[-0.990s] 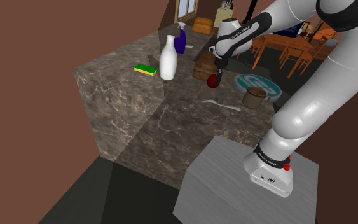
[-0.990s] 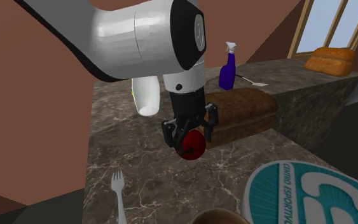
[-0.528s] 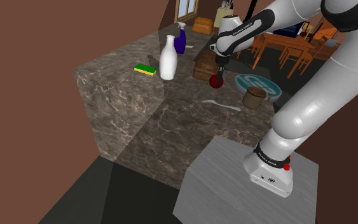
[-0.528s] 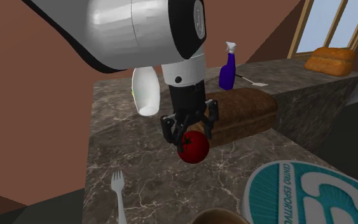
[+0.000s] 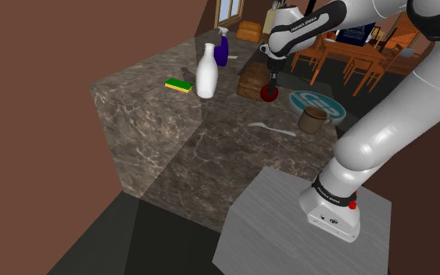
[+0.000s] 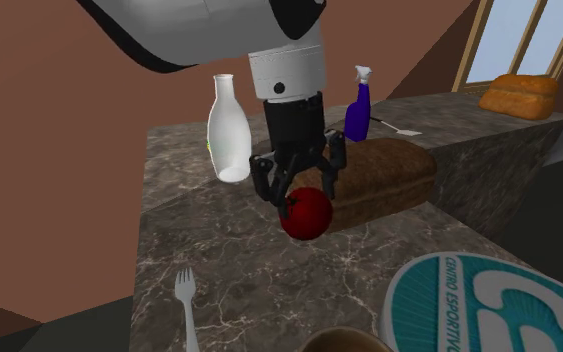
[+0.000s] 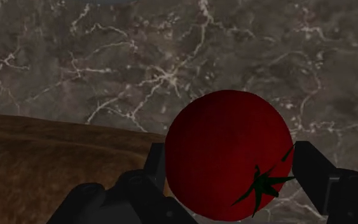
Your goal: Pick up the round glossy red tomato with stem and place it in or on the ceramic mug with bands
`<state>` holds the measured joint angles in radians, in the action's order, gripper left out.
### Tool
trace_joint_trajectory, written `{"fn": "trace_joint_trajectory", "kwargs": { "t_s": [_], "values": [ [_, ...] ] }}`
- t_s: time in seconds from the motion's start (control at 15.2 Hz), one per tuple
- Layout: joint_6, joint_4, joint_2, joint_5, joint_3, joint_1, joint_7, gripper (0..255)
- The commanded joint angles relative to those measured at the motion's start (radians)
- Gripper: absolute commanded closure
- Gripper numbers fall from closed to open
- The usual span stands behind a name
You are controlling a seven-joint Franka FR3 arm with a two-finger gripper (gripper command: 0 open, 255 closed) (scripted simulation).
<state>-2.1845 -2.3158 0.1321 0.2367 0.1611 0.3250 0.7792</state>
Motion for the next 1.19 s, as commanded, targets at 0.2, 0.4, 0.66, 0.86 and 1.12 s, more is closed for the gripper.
{"fn": "trace_joint_trajectory", "kwargs": {
  "t_s": [0.2, 0.4, 0.66, 0.86, 1.12],
  "values": [
    [0.07, 0.037, 0.034, -0.005, -0.002, -0.001, 0.012, 255],
    [0.111, 0.063, 0.049, -0.008, -0.004, -0.003, 0.018, 255],
    [0.165, 0.1, 0.067, -0.012, -0.007, -0.004, 0.026, 255],
    [0.205, 0.129, 0.078, -0.015, -0.009, -0.005, 0.032, 255],
    [0.258, 0.172, 0.089, -0.018, -0.011, -0.007, 0.041, 255]
  ]
}}
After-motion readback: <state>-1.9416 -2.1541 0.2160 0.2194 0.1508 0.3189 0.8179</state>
